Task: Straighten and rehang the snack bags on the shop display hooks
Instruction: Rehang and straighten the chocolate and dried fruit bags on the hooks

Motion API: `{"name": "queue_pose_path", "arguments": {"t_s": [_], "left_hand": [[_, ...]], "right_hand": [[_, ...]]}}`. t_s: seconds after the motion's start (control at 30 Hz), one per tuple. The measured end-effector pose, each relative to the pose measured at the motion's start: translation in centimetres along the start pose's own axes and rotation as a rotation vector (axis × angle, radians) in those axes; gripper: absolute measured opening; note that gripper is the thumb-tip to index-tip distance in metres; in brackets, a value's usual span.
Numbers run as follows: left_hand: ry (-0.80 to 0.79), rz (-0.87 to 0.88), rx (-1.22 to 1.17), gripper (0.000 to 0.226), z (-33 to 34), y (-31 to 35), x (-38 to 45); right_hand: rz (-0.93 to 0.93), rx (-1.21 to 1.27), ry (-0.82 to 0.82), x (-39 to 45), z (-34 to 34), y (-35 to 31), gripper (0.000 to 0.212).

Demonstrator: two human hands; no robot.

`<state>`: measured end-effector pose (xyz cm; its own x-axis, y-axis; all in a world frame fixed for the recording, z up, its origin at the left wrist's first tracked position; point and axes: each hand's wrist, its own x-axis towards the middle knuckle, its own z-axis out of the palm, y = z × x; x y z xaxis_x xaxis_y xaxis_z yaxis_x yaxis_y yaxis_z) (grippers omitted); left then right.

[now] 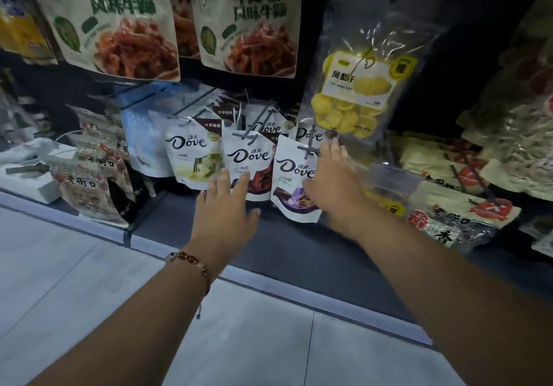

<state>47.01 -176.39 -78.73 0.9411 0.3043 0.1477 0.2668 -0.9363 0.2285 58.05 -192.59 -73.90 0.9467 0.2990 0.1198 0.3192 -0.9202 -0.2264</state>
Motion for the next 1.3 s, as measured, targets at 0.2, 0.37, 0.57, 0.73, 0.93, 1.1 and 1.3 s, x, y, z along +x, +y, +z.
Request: {"name": "queue_pose_path", "arguments": {"t_s": [0.2, 0.37, 0.57, 0.73, 0.93, 1.1, 1.3], "left_hand": [[-0.025, 0.017, 0.042, 0.075, 2.5, -0.2, 1.9], [-0.046, 0.003, -0.012, 0.074, 2.4, 0.2, 0.3], [0.037, 0.174, 0.018, 0.079, -1.4, 1.5, -4.8], [0.016, 0.274, -0.12, 0.074, -5.2, 0.7, -11.0], [-0.011, 0.164, -0.29, 0.027, -9.1, -2.4, -15.6], [0.006, 0.107, -0.243, 0.034, -10.6, -2.6, -15.9], [0.144, 0.041, -0.211, 0.017, -11.1, -2.1, -13.3]], "right_hand": [[0.014, 0.211, 0.197, 3.1, 2.3, 1.1, 0.021], [-0.08, 0.275, 0.166, 0.3, 2.0, 1.7, 0.022], [-0.267, 0.262, 0.095, -8.8, 1.0, 1.8, 0.013], [-0.369, 0.206, -0.01, -15.5, -3.2, -1.0, 0.019], [-0.488, 0.113, -0.021, -19.2, -6.2, -5.9, 0.015], [-0.464, 0.14, 0.003, -18.9, -5.5, -7.8, 0.013], [-0.415, 0.275, 0.001, -15.8, -3.8, -8.5, 0.014]]}}
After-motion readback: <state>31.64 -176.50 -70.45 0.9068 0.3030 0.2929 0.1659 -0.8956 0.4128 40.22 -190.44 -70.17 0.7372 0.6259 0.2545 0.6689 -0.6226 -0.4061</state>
